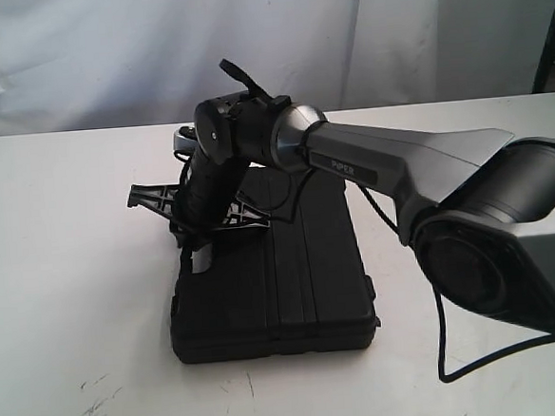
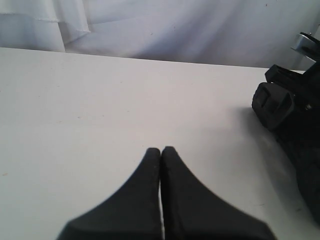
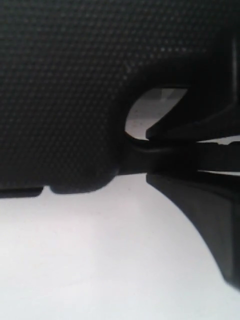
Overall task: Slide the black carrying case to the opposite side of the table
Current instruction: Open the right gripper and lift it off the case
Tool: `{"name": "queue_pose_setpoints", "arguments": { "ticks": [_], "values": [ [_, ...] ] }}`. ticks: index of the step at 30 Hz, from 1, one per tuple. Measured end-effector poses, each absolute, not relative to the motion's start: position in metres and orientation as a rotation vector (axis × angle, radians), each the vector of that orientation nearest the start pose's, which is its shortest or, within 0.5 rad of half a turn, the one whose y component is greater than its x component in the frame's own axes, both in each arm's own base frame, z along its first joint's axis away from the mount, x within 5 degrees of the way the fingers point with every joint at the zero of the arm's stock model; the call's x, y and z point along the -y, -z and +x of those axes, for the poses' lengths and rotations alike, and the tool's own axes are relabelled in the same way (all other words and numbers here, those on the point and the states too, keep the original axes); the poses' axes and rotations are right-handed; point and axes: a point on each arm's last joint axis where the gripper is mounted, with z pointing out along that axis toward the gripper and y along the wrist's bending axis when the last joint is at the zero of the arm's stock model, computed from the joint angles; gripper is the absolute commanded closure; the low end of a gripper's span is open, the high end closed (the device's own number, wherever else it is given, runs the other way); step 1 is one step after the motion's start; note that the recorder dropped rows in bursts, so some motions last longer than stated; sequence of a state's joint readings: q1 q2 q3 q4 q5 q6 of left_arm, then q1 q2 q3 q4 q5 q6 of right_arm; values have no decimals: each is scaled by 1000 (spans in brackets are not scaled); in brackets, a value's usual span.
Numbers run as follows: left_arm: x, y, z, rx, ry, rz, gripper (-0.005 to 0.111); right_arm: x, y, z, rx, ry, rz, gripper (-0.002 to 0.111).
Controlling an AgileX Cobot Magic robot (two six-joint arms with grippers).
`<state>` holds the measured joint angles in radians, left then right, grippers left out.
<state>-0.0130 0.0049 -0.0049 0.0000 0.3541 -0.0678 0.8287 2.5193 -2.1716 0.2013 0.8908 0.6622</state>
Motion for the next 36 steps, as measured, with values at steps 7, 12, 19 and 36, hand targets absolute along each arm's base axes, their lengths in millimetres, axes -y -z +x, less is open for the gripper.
{"name": "queue_pose_setpoints", "arguments": {
  "ticks": [7,12,19,36],
  "values": [
    [1,-183,53,-1837,57,-50,107,-410,-133,354,-2859,-685,-100,82],
    [1,-183,53,-1837,57,-50,107,-410,-134,355,-2849,-688,-103,82],
    [1,-183,53,-1837,57,-50,107,-402,-143,361,-2829,-647,-143,82],
    [1,-183,53,-1837,57,-50,107,-354,-242,371,-2607,-329,-608,108]
  ]
}}
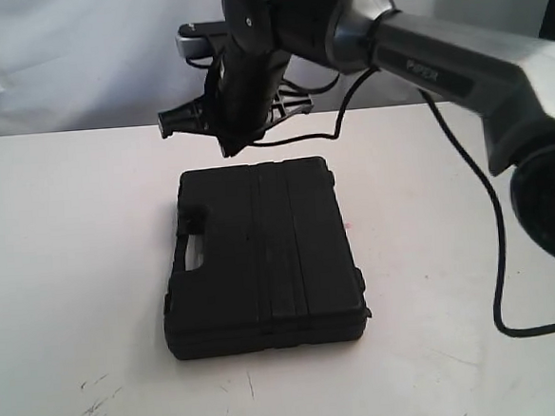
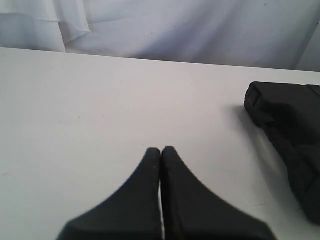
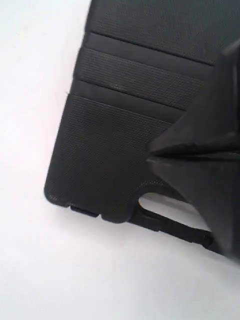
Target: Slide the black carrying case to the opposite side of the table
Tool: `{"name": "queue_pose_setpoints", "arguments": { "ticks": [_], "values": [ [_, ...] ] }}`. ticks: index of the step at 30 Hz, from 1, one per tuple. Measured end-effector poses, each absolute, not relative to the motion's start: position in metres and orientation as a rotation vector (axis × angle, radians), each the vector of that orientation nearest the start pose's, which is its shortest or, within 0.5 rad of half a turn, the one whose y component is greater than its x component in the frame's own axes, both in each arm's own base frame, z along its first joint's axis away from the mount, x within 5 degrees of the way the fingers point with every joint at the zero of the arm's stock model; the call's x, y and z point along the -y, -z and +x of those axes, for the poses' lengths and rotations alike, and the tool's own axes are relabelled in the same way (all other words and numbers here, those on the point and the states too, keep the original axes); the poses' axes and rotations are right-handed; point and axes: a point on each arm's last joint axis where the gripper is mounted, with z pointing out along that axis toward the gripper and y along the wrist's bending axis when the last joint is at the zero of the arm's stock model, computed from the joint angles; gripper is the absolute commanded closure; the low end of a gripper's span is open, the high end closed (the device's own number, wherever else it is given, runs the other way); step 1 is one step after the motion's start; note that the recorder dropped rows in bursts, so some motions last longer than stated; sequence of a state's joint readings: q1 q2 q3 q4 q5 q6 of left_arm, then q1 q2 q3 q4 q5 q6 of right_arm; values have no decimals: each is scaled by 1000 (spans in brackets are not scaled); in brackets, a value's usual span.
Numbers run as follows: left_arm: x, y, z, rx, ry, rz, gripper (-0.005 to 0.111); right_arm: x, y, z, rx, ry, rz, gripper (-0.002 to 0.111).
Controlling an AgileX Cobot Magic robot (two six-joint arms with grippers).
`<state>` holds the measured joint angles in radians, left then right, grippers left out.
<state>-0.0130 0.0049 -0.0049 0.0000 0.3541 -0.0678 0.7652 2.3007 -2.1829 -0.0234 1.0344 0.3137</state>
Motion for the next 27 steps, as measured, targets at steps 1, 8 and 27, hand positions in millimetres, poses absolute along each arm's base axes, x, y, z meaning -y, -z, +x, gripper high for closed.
{"name": "queue_pose_setpoints", "arguments": {
  "ticks": [1,8,27],
  "values": [
    [1,-183,53,-1837,57,-50,107,-352,-251,370,-2581,-327,-632,108],
    [1,-183,53,-1837,57,-50,107,-350,-311,351,-2391,-386,-726,108],
    [1,-183,53,-1837,57,-50,107,-360,-339,330,-2261,-437,-833,108]
  ]
}}
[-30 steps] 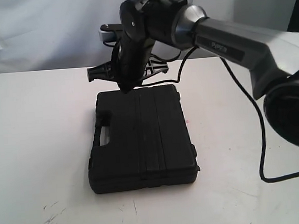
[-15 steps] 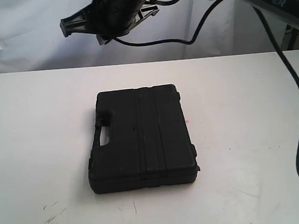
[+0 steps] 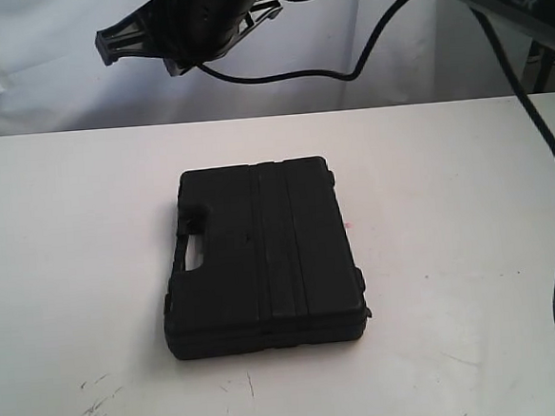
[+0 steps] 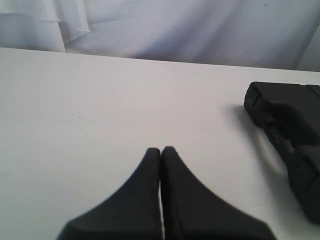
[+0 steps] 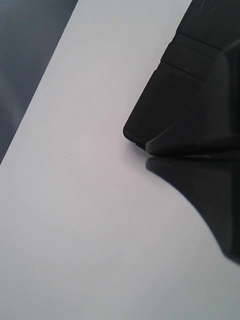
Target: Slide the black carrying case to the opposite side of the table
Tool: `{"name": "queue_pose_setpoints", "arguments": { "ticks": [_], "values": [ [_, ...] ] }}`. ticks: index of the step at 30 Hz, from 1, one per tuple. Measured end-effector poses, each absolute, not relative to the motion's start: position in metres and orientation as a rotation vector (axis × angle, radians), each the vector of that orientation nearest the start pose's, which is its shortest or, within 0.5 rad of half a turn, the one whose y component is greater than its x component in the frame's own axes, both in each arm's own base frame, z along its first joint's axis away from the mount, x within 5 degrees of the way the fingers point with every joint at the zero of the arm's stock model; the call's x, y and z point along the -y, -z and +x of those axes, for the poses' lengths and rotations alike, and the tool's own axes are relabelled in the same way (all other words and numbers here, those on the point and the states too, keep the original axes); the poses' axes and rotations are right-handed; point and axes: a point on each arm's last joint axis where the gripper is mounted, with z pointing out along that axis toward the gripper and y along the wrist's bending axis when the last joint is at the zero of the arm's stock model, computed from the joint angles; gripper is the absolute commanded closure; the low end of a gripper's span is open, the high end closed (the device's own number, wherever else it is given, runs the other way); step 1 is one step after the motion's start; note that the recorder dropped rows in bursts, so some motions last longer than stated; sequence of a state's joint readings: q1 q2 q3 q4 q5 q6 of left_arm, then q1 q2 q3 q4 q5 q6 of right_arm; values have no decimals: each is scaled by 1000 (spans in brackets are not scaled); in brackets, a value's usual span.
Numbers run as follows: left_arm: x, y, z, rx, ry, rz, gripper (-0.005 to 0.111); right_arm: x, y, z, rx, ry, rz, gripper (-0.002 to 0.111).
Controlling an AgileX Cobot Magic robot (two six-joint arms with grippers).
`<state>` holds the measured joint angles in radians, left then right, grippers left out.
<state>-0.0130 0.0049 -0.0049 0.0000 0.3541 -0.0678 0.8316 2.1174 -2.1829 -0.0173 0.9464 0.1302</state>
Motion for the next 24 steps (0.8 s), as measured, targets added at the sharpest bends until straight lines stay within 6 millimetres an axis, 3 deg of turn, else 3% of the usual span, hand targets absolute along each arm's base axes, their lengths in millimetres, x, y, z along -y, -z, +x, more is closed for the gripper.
{"name": "queue_pose_setpoints", "arguments": {
  "ticks": [6,10,15,24],
  "values": [
    [1,-183,53,-1837,57,-50,107,-360,-341,328,-2263,-459,-828,108],
    [1,-183,53,-1837,57,-50,107,-352,-355,321,-2217,-482,-811,108],
    [1,-183,53,-1837,57,-50,107,-329,-372,300,-2109,-533,-772,108],
    [1,-183,53,-1837,57,-50,107,-276,-357,253,-2012,-512,-805,108]
  ]
}}
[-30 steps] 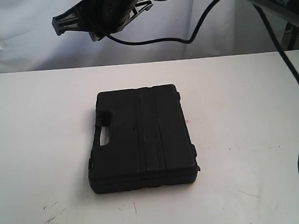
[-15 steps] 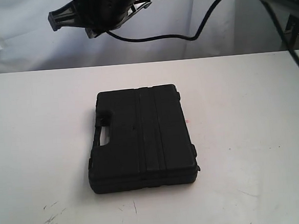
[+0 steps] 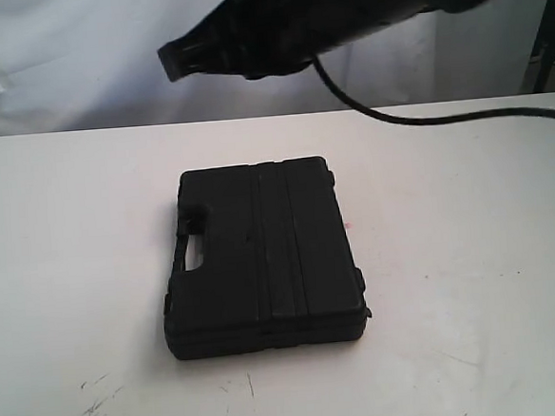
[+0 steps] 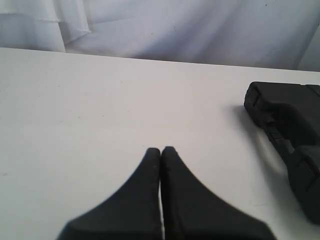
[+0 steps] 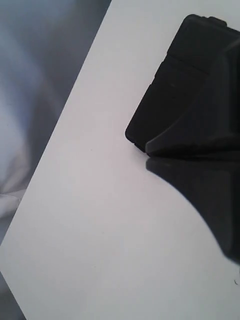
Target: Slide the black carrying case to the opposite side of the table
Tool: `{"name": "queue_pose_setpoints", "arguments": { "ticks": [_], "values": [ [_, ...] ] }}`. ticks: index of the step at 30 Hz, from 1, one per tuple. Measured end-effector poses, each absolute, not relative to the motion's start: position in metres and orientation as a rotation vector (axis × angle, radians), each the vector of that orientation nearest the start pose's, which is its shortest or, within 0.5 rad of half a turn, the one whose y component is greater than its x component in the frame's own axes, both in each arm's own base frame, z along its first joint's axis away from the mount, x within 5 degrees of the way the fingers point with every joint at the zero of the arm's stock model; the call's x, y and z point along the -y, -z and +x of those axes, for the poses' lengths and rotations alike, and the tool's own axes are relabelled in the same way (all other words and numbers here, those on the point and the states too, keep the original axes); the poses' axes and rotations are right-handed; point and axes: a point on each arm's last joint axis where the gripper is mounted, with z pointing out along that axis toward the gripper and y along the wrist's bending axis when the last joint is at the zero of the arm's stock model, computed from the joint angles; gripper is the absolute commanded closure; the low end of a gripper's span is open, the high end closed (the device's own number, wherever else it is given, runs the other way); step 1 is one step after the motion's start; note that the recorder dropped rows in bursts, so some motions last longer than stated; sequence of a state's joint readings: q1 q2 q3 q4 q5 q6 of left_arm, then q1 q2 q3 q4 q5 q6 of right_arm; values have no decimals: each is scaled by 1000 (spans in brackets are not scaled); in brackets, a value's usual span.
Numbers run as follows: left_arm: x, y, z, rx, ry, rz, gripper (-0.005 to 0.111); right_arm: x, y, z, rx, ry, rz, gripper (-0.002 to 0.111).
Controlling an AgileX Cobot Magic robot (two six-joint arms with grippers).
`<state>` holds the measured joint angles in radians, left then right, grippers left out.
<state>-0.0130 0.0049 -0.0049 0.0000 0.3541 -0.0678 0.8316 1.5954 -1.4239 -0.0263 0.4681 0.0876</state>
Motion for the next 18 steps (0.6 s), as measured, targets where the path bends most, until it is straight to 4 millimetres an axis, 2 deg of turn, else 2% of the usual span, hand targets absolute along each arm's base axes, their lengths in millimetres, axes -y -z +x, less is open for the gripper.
{"name": "queue_pose_setpoints", "arguments": {
  "ticks": [3,9,18],
  "values": [
    [1,-183,53,-1837,57,-50,107,-259,-362,237,-1988,-497,-828,108],
    [1,-183,53,-1837,57,-50,107,-228,-387,209,-1921,-485,-852,108],
    [1,-183,53,-1837,57,-50,107,-203,-411,188,-1900,-488,-845,108]
  ]
}}
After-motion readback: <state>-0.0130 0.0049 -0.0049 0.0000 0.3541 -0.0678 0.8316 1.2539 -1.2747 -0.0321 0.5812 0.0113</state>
